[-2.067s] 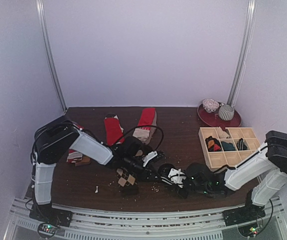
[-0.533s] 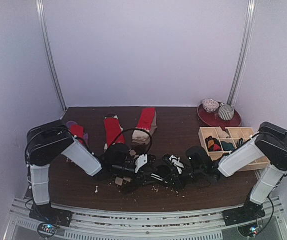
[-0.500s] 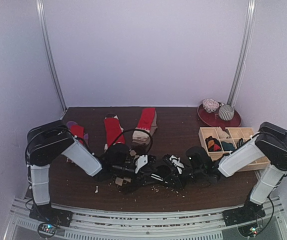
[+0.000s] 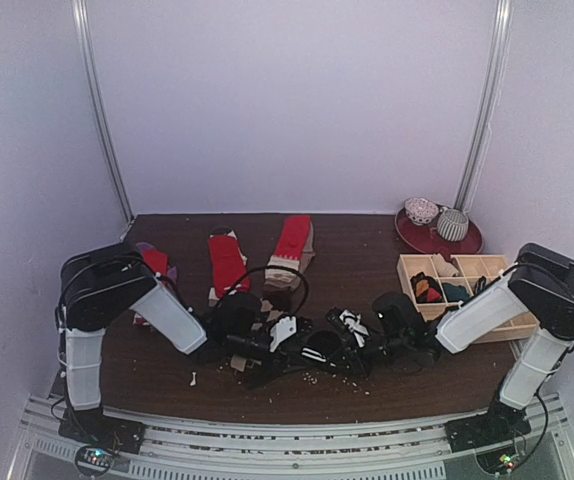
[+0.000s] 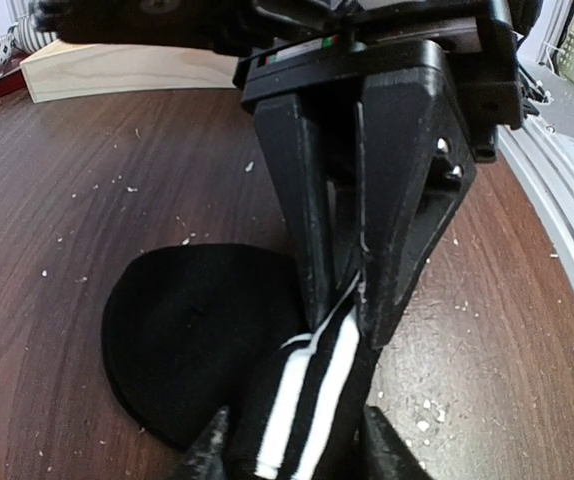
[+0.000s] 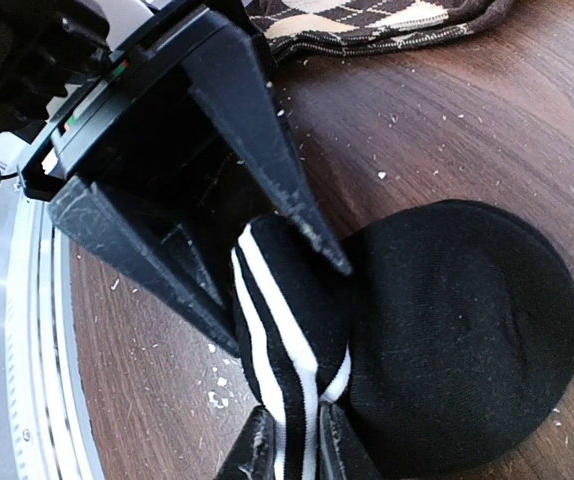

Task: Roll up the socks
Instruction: Roll the sock at the center of the board.

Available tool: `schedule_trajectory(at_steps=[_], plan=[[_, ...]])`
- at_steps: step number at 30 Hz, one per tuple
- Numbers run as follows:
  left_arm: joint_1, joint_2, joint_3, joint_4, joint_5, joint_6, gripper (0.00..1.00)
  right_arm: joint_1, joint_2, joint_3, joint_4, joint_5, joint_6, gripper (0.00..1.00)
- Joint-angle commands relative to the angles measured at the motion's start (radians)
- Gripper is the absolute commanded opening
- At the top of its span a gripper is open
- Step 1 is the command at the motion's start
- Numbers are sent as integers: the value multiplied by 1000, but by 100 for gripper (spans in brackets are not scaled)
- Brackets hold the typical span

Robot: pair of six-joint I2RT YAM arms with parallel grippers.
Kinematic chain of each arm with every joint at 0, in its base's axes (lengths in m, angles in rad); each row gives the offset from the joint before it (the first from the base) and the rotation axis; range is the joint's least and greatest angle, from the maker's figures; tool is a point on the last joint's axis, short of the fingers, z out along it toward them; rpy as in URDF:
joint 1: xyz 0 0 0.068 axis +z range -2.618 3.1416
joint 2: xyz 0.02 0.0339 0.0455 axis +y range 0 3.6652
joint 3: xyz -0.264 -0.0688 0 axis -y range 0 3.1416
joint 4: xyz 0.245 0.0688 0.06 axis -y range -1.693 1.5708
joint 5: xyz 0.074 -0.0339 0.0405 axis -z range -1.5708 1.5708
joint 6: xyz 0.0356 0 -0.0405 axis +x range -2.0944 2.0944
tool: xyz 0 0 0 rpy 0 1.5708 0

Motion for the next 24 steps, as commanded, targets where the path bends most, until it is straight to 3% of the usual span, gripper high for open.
schedule_trajectory(at_steps=[1, 4, 11, 15, 18, 24], plan=[[-6, 3, 11, -25, 39, 10, 30, -1, 69, -37, -220, 6, 12, 15], [-5, -3, 11, -23, 66, 7, 0, -2, 73, -36, -222, 6, 11, 16], [-5, 8, 46, -97, 76, -28, 0, -3, 78, -24, -244, -3, 14, 15], [-5, -24, -36, -10, 92, -65, 9, -4, 81, -21, -249, -5, 17, 15], [-5, -69, -97, 67, 95, -68, 31, -4, 89, -18, -251, -4, 19, 16], [-5, -134, -113, 121, 115, -46, 32, -4, 99, -10, -257, -2, 18, 15]])
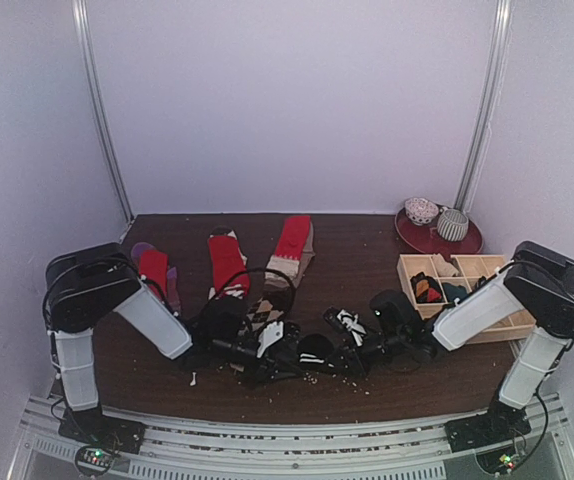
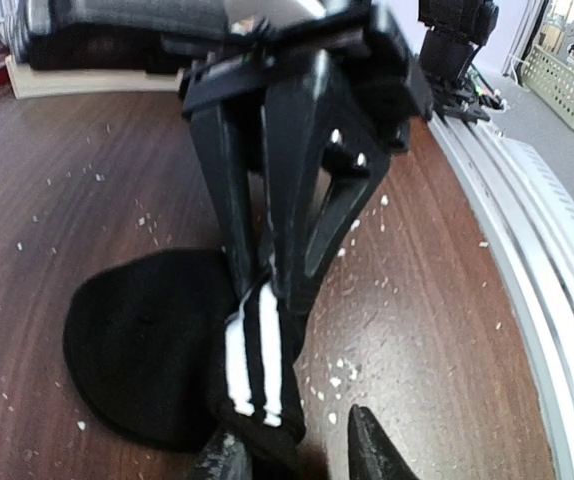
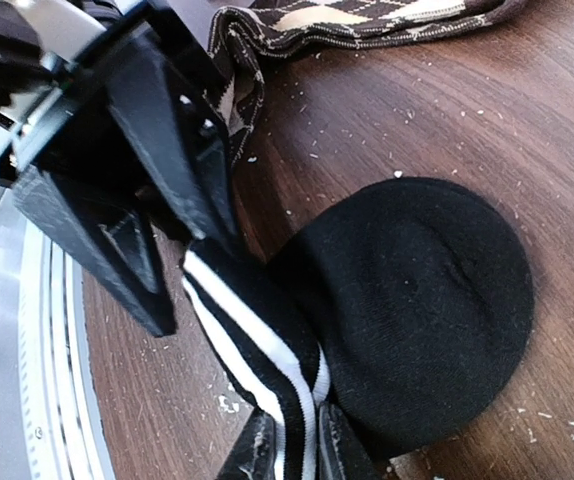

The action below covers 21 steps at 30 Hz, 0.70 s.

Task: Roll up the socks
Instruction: Roll the sock at the center of the board.

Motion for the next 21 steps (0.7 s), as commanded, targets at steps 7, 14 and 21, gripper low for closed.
schedule_trajectory(at_steps=[7, 14, 21], plan=[[-7, -3, 104, 1, 88, 38, 78, 8, 80, -32, -243, 37, 13, 15], [-6, -16, 85, -15, 22, 47, 94, 8, 82, -30, -246, 33, 13, 15], [-7, 19, 85, -71, 45, 37, 66, 9, 86, -28, -246, 31, 12, 15]])
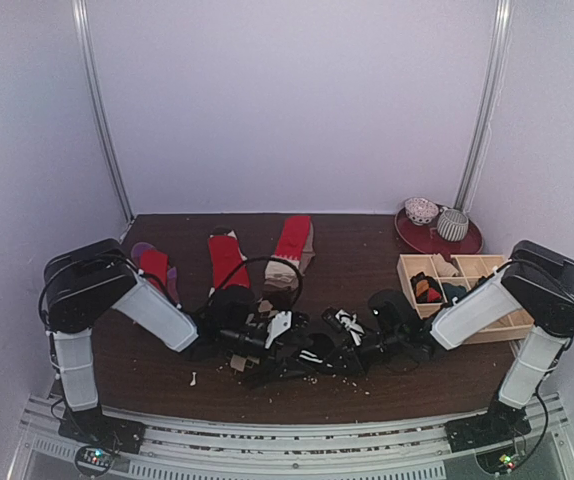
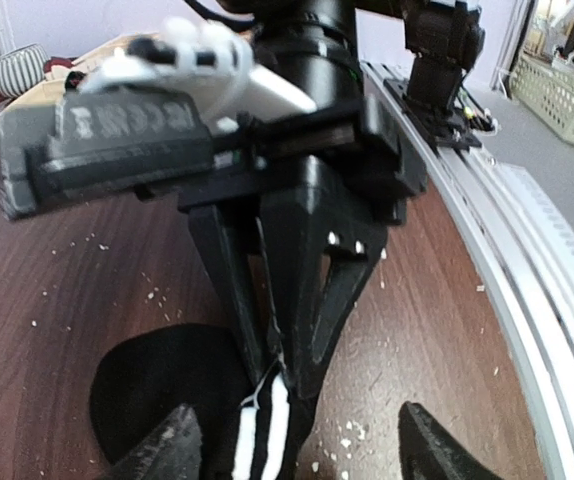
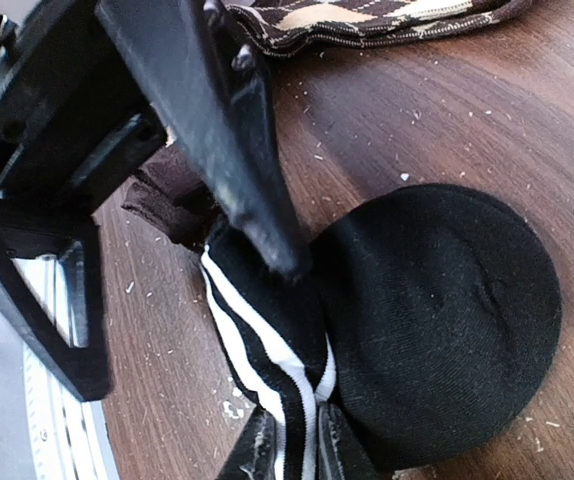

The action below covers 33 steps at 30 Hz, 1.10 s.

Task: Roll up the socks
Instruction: Roll the sock at the center of the board.

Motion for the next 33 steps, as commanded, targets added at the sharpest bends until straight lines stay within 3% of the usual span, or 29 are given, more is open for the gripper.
schedule_trajectory(at_steps=[1, 4, 9, 14, 17, 18, 19, 29, 33], plan=[[-4, 42, 0, -36, 12, 2, 63, 9, 71, -42, -242, 46, 8, 15], [-3, 54, -5, -32, -8, -15, 57, 9, 74, -37, -245, 45, 7, 15], [-4, 63, 9, -51, -24, -26, 36, 8, 77, -35, -253, 46, 8, 15], [-3, 49, 5, -30, -29, -44, 40, 7, 75, -32, -259, 46, 12, 15], [-2, 62, 38, -88, -36, -43, 37, 7, 75, -29, -268, 46, 17, 15], [-2, 72, 55, -116, -35, -46, 27, 9, 74, -27, -272, 48, 18, 15], [0, 81, 70, -142, -33, -57, 1, 7, 72, -25, -275, 50, 18, 15], [25, 127, 44, -344, -59, -356, 0, 8, 70, -4, -277, 105, 2, 16], [40, 159, 11, -369, -25, -483, 0, 9, -26, -15, -246, 206, -42, 24]])
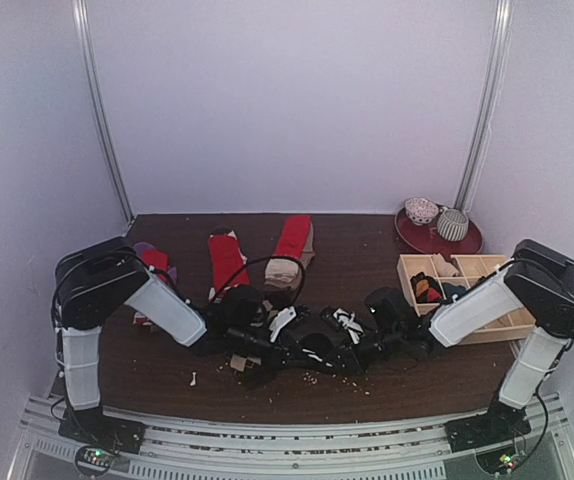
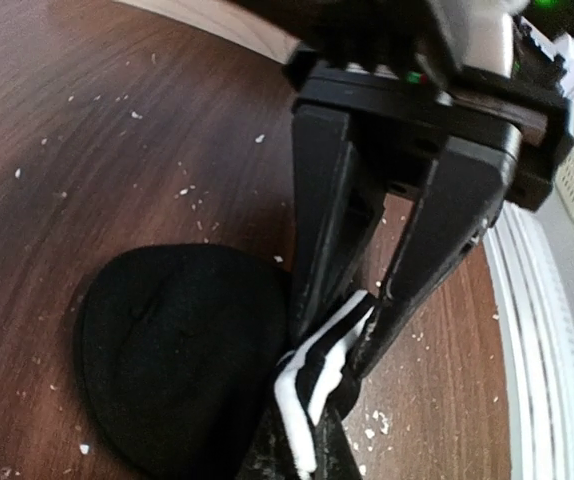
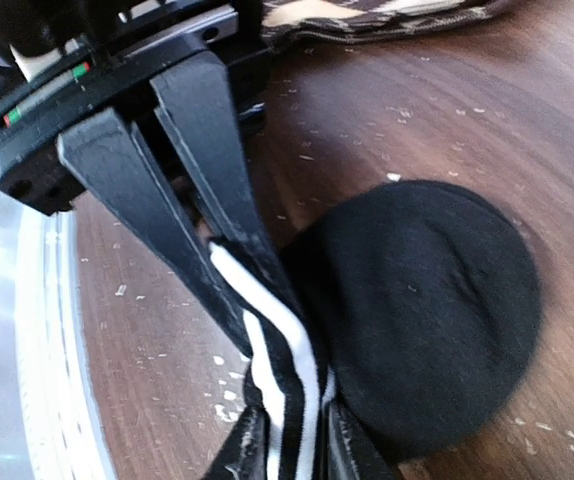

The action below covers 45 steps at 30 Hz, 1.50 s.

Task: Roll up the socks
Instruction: Roll the sock at the center of the board.

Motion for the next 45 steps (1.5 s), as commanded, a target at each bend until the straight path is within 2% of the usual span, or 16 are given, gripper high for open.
schedule_trajectory(at_steps=[1, 4, 6, 10, 14, 20, 24, 32, 38, 42, 44, 45], plan=[[20, 93, -85, -178, 10, -204, 0, 10, -74, -59, -161, 238, -55, 24], [35, 134, -128, -114, 67, -269, 0, 43, -285, -155, -15, 415, -151, 36], [37, 159, -141, -100, 91, -284, 0, 102, -413, -226, 99, 520, -277, 41], [37, 174, -149, -111, 108, -299, 0, 187, -517, -336, 270, 571, -488, 47], [38, 175, -152, -132, 105, -300, 0, 221, -426, -306, 277, 542, -557, 48], [38, 194, -153, -147, 94, -292, 0, 247, -238, -217, 282, 541, -567, 47], [38, 201, -160, -145, 90, -289, 0, 250, -197, -205, 330, 530, -566, 47], [38, 216, -160, -143, 96, -276, 0, 255, -104, -140, 310, 525, -561, 45], [37, 216, -153, -141, 101, -268, 0, 254, -20, -92, 261, 550, -504, 29], [37, 215, -151, -143, 107, -254, 0, 252, -6, -88, 227, 546, -458, 22], [37, 199, -152, -141, 96, -235, 11, 246, 5, -65, 159, 517, -434, 19], [37, 182, -147, -149, 82, -216, 22, 242, 11, -49, 117, 509, -419, 18]])
